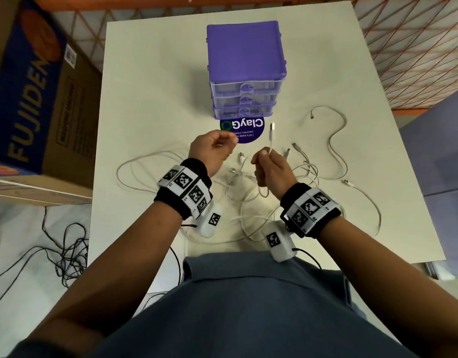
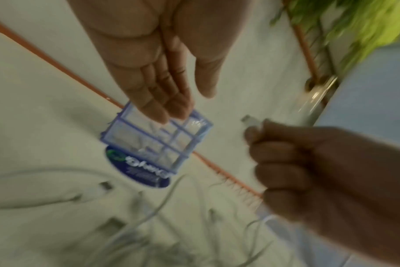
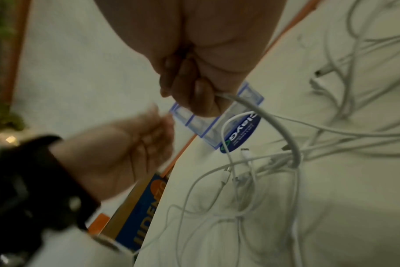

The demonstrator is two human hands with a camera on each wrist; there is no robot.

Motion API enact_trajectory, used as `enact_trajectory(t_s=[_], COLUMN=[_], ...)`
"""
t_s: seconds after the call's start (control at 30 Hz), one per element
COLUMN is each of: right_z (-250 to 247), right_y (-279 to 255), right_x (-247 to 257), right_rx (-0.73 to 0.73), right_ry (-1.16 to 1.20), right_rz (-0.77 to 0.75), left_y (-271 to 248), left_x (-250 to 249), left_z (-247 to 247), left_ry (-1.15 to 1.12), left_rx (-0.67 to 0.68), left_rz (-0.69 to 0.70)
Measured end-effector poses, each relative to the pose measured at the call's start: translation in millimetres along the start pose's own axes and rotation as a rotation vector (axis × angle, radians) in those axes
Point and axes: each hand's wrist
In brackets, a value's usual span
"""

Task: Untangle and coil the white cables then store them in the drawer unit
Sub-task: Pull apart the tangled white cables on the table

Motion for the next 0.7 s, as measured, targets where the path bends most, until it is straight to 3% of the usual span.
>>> enact_trajectory(t_s=[0.1,0.2,0.3,0.4,0.47,0.63,0.7], right_z=[-14.0,-19.8,-19.9,-18.9,-19.2,-24.8,-26.4], right_y=[3.7,7.0,8.8,9.7,9.9,7.9,4.8], right_x=[2.6,2.8,1.1,-0.7,-0.8,7.4,12.6], right_rx=[-0.019,-0.024,-0.037,-0.040,-0.043,-0.014,0.019], right_ry=[0.024,0.006,-0.028,-0.050,-0.067,-0.079,-0.091], right_rz=[0.092,0.138,0.168,0.161,0.161,0.166,0.137], left_y=[15.4,23.4,26.1,25.0,24.6,20.1,14.0], left_x=[28.9,50.0,63.7,66.3,62.0,30.6,15.7], left_z=[3.8,8.8,11.7,9.7,3.4,-35.8,-49.6], left_ry=[0.436,0.703,0.819,0.844,0.803,0.444,0.351], left_rx=[0.128,0.276,0.396,0.390,0.282,-0.281,-0.375], left_rz=[-0.089,-0.117,-0.167,-0.194,-0.144,0.060,0.125])
Point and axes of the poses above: each hand's wrist, its own y-axis towards the middle knuckle, its own z-axis out of the palm, x = y × z, and after that the axes turned 11 degrees about z, right-handed
